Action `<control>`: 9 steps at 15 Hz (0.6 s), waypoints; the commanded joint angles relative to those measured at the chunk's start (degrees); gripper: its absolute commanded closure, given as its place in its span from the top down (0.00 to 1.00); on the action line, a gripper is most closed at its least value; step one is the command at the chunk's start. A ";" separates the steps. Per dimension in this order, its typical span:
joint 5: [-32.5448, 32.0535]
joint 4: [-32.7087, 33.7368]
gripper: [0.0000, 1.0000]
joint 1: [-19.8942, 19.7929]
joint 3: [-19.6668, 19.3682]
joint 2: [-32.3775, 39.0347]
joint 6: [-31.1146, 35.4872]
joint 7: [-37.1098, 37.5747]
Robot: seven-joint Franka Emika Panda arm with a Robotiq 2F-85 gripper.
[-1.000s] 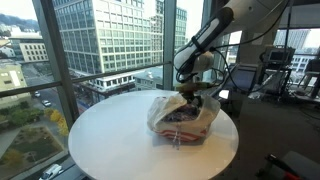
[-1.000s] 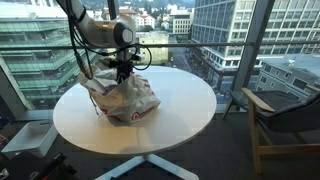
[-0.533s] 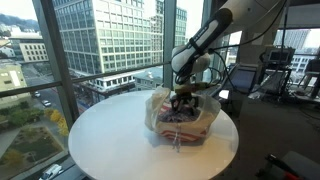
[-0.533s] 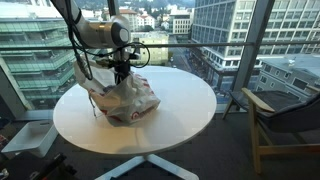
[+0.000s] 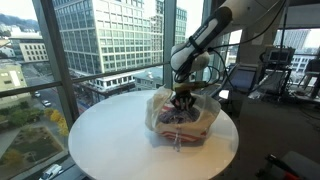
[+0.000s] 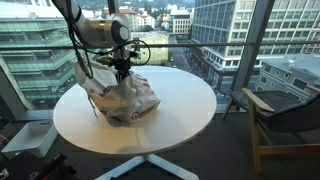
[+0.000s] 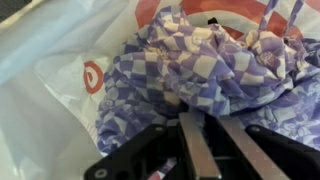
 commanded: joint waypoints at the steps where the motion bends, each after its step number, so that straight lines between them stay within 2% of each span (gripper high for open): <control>1: 2.48 0.88 0.00 -0.30 0.45 -1.70 -3.83 -1.19; 4: 5.24 0.86 0.01 -0.49 1.10 -4.64 -9.86 -0.95; 9: 10.20 0.28 0.01 -1.06 2.16 -13.39 -18.78 -1.55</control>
